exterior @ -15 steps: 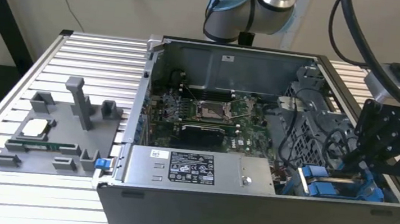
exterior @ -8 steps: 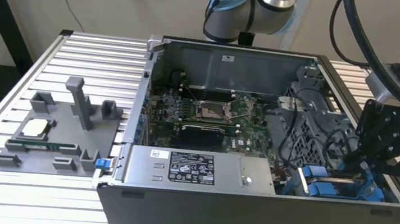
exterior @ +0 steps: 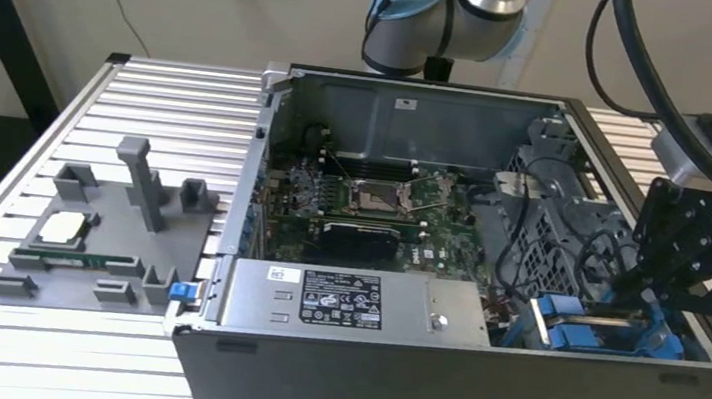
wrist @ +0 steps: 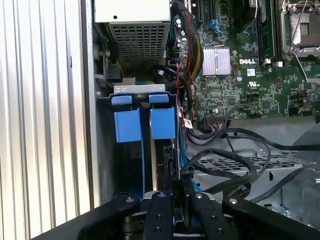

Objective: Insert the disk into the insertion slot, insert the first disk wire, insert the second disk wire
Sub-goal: 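Insert the first disk wire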

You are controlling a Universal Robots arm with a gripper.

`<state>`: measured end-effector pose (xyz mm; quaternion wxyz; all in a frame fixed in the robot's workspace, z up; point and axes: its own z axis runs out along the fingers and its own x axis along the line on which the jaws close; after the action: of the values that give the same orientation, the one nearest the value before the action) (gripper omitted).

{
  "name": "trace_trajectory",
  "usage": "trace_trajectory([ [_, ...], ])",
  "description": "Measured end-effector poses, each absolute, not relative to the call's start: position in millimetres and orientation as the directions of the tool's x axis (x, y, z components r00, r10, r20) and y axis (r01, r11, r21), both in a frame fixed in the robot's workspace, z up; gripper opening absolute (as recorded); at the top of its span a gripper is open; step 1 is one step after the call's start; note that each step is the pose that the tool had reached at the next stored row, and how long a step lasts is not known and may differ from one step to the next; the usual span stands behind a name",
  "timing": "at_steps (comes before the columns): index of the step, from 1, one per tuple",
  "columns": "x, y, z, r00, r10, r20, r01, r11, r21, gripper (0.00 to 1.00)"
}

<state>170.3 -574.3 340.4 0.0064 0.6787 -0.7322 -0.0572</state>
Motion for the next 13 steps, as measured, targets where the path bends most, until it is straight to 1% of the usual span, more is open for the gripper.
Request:
trace_trajectory([
  [13,170.3,-573.4,339.8,-0.044,-0.997,-0.070,-0.995,0.037,0.092,0.00],
])
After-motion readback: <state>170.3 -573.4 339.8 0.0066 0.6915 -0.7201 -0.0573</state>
